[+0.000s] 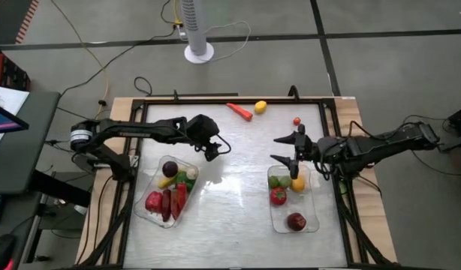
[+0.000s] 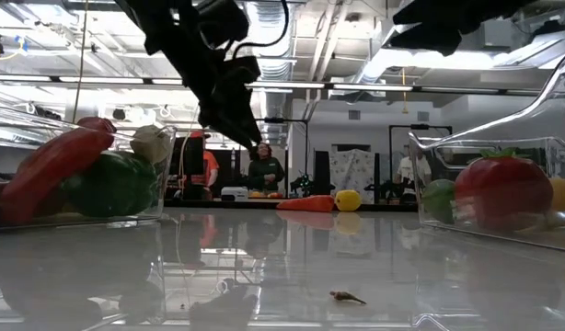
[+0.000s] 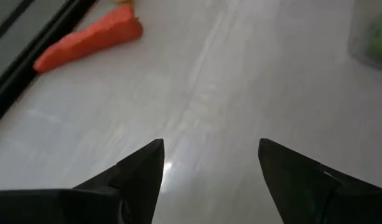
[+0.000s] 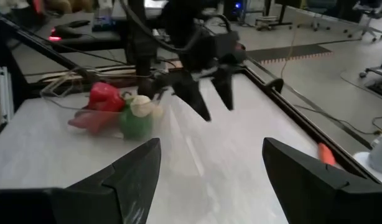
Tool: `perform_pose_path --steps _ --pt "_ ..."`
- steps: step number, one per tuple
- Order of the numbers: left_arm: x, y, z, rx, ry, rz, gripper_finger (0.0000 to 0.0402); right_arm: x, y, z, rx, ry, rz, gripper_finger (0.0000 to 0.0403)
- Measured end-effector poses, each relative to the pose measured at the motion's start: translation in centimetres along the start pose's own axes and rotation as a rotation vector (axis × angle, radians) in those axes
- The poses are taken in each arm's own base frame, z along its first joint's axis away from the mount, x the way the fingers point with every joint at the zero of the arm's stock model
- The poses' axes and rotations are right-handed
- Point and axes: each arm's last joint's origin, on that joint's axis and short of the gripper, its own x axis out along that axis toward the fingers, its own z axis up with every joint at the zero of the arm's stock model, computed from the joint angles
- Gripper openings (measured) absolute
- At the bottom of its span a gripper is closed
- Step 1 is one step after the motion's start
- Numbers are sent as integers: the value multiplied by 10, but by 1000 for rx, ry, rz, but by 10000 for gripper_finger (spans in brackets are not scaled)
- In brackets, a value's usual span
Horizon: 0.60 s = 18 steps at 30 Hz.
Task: Sort produce into baskets
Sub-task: Put the orange carrots into the left transparent bin
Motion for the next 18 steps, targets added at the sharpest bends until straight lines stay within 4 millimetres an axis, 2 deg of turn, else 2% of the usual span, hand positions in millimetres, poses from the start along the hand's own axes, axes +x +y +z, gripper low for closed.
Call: perform_pose_path --steps 5,9,15,18 --pt "5 11 4 -3 -20 -53 247 5 2 -4 -14 29 4 309" --pt "6 23 10 18 -74 -36 247 9 -5 -10 -9 45 -6 309" --pt "6 44 15 96 -120 5 247 21 -32 -38 70 112 -40 306" --pt "6 56 16 119 -130 14 247 24 -50 -43 138 138 -67 306"
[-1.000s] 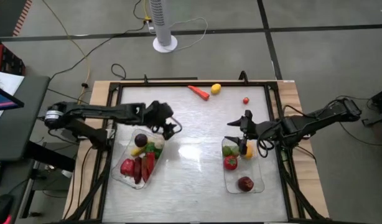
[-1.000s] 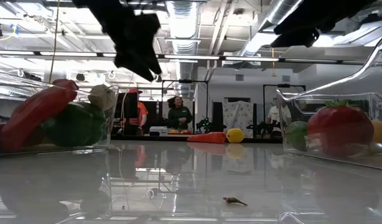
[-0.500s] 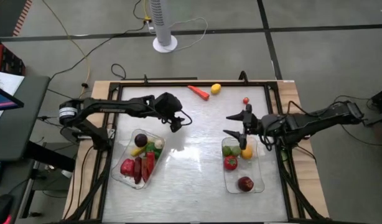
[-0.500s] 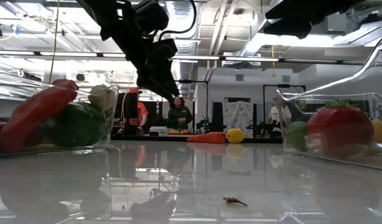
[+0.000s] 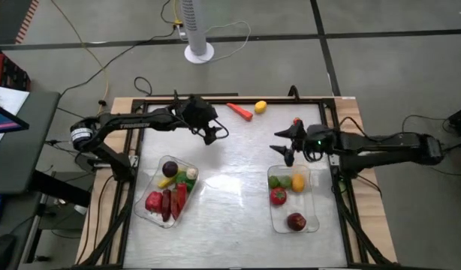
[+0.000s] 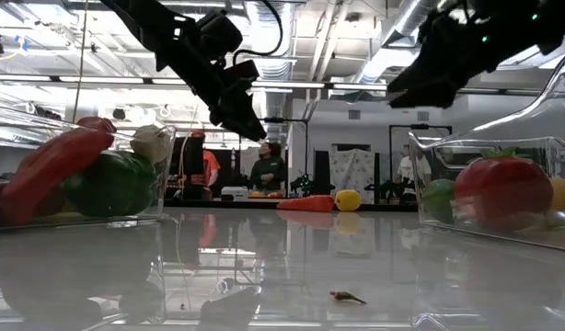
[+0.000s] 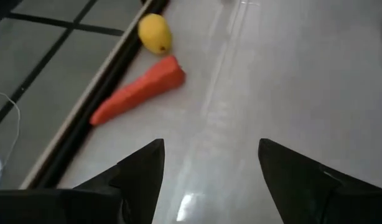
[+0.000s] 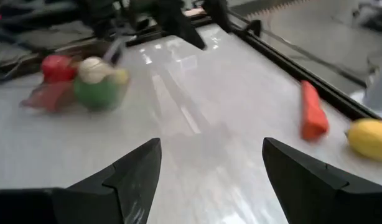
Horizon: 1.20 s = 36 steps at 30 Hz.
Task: Sort produce into baskets
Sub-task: Put the orange carrots into the left transparent bin
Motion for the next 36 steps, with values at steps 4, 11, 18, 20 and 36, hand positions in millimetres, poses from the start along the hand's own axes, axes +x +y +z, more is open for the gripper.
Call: perform_pose_path --steps 4,11,18,20,36 --pt "0 6 0 -8 -20 -46 247 10 -25 -5 67 74 -100 305" --pt "1 -15 9 39 -169 -109 247 48 -58 -14 115 187 -135 305" --pt "-26 -36 -2 83 -230 -96 247 95 -64 10 76 255 -138 305" --pt "-39 -38 -8 75 -260 -93 247 109 -63 17 67 271 -134 305" --pt "-98 -58 -80 5 -236 -110 247 175 -54 54 68 387 -212 305"
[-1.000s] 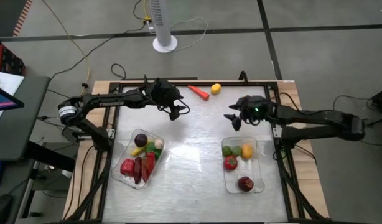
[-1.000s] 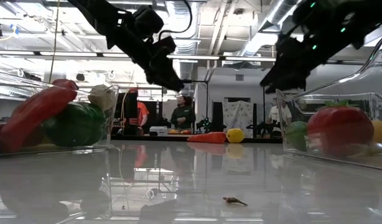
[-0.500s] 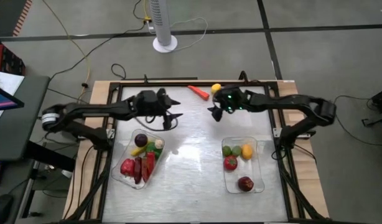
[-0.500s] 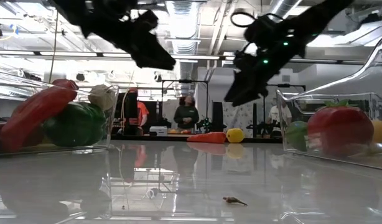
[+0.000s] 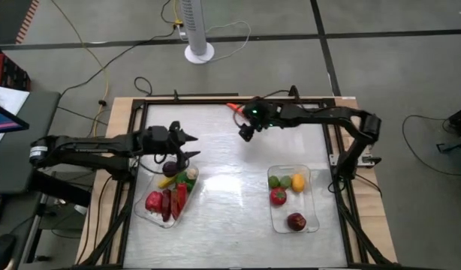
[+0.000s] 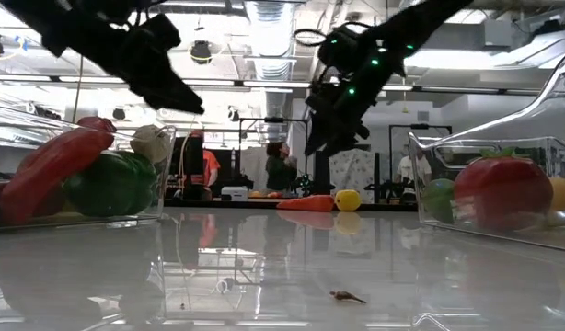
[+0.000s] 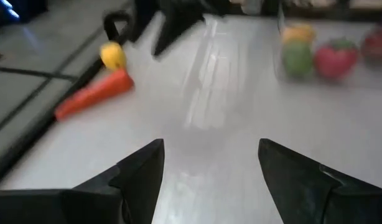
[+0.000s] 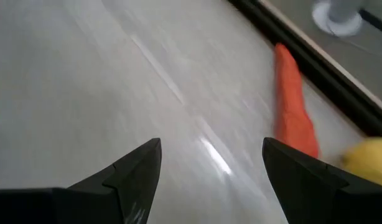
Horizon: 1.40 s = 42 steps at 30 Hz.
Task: Sort produce into baskets
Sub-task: Put the orange carrots into the left transparent bin
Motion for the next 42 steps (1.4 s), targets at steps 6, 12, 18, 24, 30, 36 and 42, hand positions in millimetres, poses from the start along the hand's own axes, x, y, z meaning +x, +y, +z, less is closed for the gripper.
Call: perform_pose_path --steps 6,12,18,24,30,36,42 --pt "-13 0 -16 -17 -28 36 247 16 10 32 -122 134 -76 305" --pt "-20 0 -15 -39 -58 30 247 50 -4 56 -119 282 -124 302" --pt "-19 -1 -16 -47 -43 -3 247 78 -14 54 -114 427 -207 293" --pt "-19 -2 -17 -45 -38 -7 247 92 -21 49 -124 486 -259 291" --pt "-19 -2 -17 -45 -38 -7 247 95 -36 48 -105 500 -311 291" --pt "-19 -2 -19 -43 -21 -15 247 102 -50 43 -81 530 -319 291" --pt "-19 -2 -19 -44 -15 -15 247 105 -46 45 -100 519 -291 289"
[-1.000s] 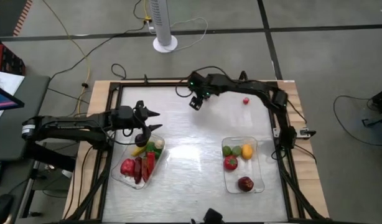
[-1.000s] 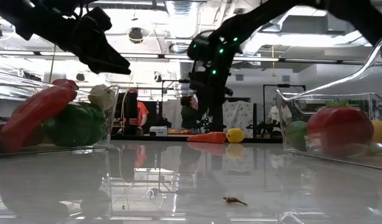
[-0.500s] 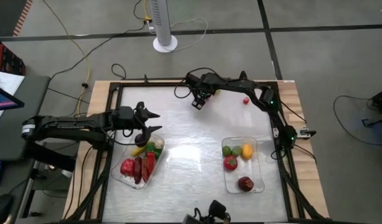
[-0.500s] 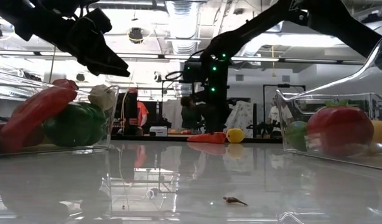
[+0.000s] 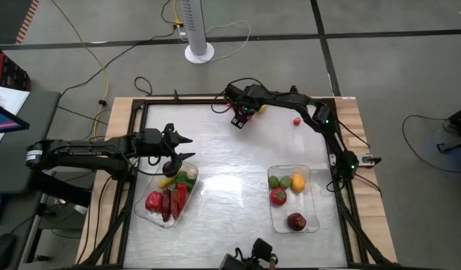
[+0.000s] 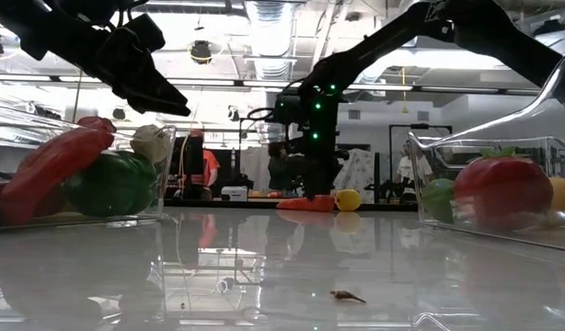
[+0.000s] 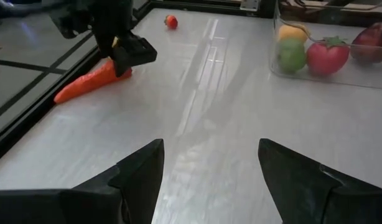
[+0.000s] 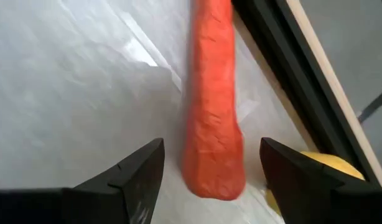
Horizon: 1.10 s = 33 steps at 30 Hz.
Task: Sort produce into baskets
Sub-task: Put the orange carrots into the left transparent bin
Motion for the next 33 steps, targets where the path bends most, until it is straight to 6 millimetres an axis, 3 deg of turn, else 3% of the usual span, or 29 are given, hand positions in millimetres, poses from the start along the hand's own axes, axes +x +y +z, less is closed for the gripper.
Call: perform_pose_path --steps 8,19,33 --pt "0 0 -1 -7 6 1 247 1 1 -1 -7 10 6 259" --pt "0 0 -3 -8 37 2 247 1 2 -1 -28 13 59 133" --pt "0 0 -3 -8 33 2 247 -8 9 -4 -58 30 95 129"
